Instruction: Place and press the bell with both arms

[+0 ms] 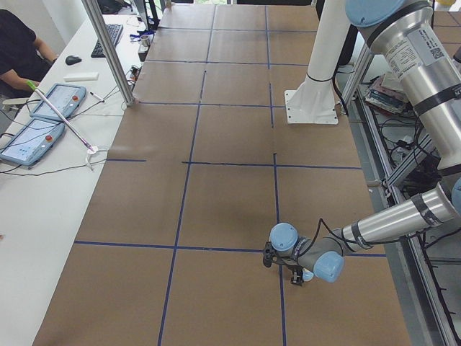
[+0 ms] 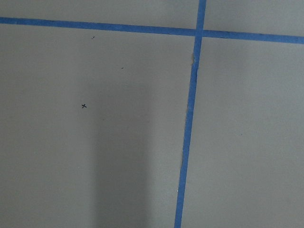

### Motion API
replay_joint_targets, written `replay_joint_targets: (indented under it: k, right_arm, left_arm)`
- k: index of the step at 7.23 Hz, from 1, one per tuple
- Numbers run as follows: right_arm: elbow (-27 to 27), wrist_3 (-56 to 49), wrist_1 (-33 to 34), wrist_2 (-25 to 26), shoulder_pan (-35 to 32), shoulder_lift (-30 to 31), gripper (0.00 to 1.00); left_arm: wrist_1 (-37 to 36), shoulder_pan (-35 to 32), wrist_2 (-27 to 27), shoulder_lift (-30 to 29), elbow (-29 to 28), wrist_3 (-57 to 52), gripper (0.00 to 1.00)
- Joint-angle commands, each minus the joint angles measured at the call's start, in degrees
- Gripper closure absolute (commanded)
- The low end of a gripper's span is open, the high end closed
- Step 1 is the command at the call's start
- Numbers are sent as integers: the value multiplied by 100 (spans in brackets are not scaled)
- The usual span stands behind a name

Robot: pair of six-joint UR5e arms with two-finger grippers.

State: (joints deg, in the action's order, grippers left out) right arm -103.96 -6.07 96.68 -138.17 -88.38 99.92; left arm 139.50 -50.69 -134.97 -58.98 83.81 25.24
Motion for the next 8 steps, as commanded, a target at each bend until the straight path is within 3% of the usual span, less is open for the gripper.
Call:
replay_joint_targets:
  k: [1,4,6,8]
  right_arm:
    - [-10,0,0,0,-4,1,0]
    - [-10,9,0,0,5,-8,0]
    - [-1,9,8,-122,14,-8,0]
    - [-19,0,-18,-167,14,-16,0]
  left_arm:
    - [854,7,-64,18,91,575,92]
    - [992,24,-169,-209,1616,2180,94]
    - [826,50,-319,-1337,1744,3191,94]
    - [29,68,-311,-2508,1735,3618,94]
